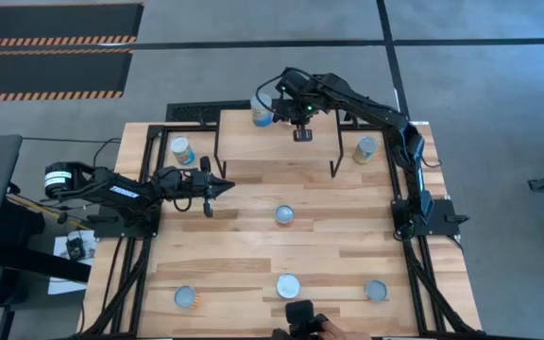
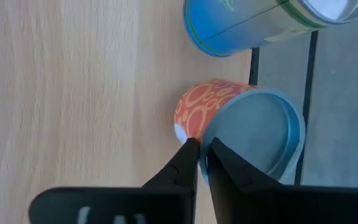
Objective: Pick and place cans onto a shelf
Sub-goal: Put the orange can on the shelf
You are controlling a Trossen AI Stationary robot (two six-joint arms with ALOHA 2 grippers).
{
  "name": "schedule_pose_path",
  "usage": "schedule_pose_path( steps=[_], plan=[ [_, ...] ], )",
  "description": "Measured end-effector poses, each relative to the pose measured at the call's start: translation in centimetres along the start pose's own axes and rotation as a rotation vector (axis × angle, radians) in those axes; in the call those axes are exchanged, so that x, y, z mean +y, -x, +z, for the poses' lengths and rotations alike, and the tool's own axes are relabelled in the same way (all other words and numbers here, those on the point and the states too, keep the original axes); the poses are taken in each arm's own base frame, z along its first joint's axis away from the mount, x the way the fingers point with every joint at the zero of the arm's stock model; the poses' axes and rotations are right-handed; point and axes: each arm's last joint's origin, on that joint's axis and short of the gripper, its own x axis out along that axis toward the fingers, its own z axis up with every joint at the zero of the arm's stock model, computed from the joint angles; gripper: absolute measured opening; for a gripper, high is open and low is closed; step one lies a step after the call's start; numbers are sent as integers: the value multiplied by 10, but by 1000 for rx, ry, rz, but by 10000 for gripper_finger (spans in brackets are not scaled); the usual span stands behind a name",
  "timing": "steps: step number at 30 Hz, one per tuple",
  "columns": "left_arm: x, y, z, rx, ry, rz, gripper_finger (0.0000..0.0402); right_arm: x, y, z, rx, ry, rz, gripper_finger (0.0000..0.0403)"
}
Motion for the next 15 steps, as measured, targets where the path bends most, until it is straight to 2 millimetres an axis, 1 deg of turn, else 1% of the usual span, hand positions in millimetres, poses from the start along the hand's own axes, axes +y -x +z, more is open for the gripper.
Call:
schedule_pose_path(
  steps=[3, 6, 12, 15],
  plan=[
    [0, 0, 0, 0, 0, -1, 0, 1, -14, 2, 21, -3, 13, 48],
    [0, 0, 0, 0, 0, 0, 0, 2, -22, 3, 57, 6, -7, 48],
    [0, 0, 0, 0, 0, -3, 0, 2, -25, 8, 50, 24, -49, 51],
    [0, 0, 0, 0, 0, -3, 0, 1, -24, 7, 47, 23, -52, 55]
  ],
)
